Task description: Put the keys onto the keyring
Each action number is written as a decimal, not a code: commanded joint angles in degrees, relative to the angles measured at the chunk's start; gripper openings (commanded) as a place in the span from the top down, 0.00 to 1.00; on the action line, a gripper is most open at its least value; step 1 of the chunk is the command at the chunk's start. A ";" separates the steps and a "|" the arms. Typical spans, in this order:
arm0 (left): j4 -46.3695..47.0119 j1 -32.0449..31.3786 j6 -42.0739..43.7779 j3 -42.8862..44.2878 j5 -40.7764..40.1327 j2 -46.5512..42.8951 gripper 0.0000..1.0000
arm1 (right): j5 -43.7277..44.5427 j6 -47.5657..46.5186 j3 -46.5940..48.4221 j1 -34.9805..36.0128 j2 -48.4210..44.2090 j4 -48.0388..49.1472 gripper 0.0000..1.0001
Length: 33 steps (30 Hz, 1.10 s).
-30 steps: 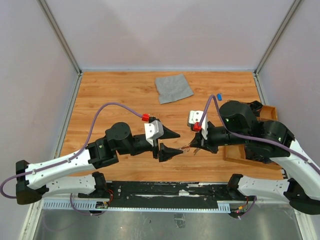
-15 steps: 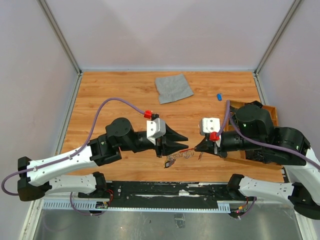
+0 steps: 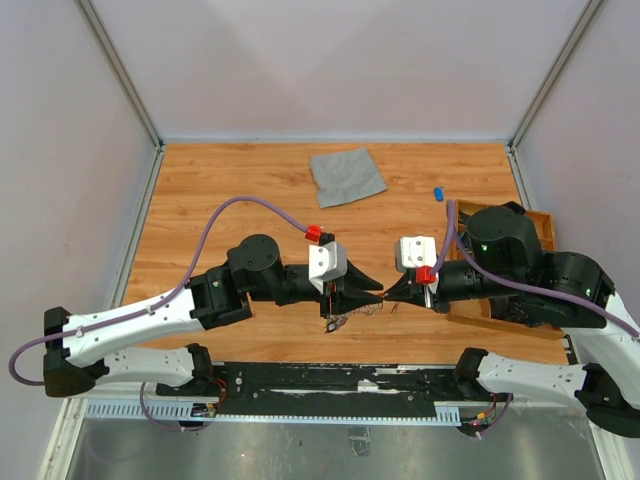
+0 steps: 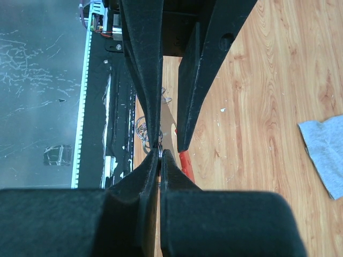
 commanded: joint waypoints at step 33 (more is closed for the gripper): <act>3.69 -1.50 -2.12 0.30 -4.18 -0.24 1.00 | -0.03 -0.45 -3.25 -0.33 -1.90 5.02 0.78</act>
